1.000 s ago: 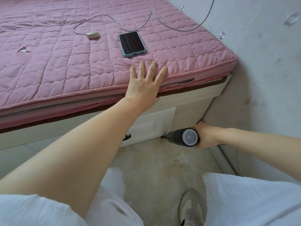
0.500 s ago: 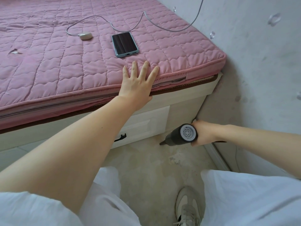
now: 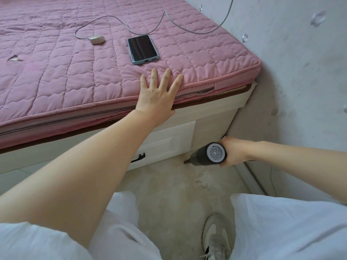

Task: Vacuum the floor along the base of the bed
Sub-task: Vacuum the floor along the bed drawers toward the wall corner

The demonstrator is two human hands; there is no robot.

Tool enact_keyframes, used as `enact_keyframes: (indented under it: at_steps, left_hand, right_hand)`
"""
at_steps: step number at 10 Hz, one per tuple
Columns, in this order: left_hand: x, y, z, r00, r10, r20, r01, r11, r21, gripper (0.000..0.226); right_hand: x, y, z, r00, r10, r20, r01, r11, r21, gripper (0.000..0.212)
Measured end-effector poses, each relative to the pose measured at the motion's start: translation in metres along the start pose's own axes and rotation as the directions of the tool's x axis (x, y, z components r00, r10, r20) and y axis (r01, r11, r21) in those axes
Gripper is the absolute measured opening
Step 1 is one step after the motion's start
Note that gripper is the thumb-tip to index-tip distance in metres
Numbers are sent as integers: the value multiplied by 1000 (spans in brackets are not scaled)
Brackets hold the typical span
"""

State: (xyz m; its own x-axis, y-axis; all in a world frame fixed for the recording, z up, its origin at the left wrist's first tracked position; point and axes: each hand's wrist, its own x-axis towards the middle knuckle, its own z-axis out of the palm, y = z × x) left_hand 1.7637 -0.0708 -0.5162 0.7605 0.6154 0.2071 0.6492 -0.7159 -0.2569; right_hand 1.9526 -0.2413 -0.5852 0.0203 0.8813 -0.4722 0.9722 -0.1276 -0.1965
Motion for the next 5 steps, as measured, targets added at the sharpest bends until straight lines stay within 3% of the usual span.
enact_keyframes:
  at_steps: [5]
  left_hand:
    - [-1,2,-2,1000,-15,13,15,1000,6,97]
  right_hand:
    - [-26,0,-11,995,86,55,-88,996,25,34]
